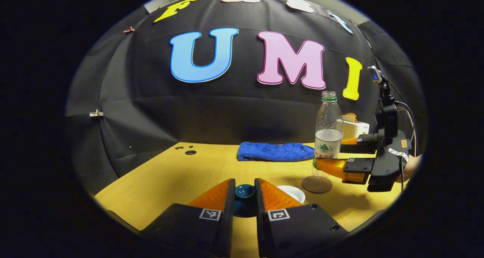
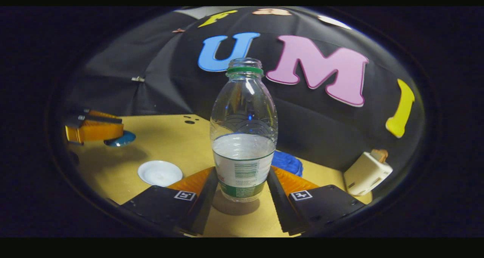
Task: Open the teacup lid with one hand, grasp the water bottle and pour water into the teacup with the other hand; after pouring, place the water bottle on the coaster and then close the teacup lid.
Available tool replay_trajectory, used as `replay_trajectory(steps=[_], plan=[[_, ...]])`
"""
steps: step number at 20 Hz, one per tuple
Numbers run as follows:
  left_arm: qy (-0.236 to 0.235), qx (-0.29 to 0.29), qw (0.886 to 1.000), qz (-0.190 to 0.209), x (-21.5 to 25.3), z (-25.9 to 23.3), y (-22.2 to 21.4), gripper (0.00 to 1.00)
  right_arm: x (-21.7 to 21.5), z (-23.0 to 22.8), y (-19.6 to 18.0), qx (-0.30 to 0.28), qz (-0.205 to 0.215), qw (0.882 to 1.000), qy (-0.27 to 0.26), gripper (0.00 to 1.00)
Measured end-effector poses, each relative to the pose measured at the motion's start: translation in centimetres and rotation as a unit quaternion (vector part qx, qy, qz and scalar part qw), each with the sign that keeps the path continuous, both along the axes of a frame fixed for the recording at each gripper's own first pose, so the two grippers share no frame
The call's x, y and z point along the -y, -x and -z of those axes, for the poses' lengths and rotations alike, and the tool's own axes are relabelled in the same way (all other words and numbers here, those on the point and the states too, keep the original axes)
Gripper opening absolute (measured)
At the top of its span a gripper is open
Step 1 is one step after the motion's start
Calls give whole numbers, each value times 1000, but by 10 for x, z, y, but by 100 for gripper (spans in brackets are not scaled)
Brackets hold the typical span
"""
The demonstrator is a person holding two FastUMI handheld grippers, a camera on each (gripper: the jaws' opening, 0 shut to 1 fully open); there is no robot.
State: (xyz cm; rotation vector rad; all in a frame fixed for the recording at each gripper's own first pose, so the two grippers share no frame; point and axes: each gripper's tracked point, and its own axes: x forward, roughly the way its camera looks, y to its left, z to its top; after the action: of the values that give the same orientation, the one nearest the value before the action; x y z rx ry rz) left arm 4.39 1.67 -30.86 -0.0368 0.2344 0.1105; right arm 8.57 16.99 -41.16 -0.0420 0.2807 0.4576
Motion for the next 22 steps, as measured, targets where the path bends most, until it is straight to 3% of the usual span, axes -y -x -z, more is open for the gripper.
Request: replay_trajectory(steps=[1,2,6,7,9,17,21,22], plan=[[-1,-1,1000,1,2,1,-1,27,-2,7,-3,-11,6,1000,-13,75],[-1,-2,1000,2,4,1,-2,30,-5,8,-2,-20,11,1000,-16,75],[-3,-6,1000,5,8,4,-6,30,-7,-7,12,-30,24,999,-16,75],[-3,-7,1000,6,10,4,-7,27,-6,-6,14,-34,23,999,-24,75],[-3,-8,1000,9,12,6,-9,30,-6,-4,13,-40,23,999,-29,75],[2,-12,1000,18,24,12,-21,30,-10,-6,20,-63,38,996,-45,75],[5,-10,999,32,37,13,-32,27,-8,12,28,-99,34,992,-67,87],[6,-10,999,37,42,14,-35,30,-8,14,32,-106,34,992,-66,90]])
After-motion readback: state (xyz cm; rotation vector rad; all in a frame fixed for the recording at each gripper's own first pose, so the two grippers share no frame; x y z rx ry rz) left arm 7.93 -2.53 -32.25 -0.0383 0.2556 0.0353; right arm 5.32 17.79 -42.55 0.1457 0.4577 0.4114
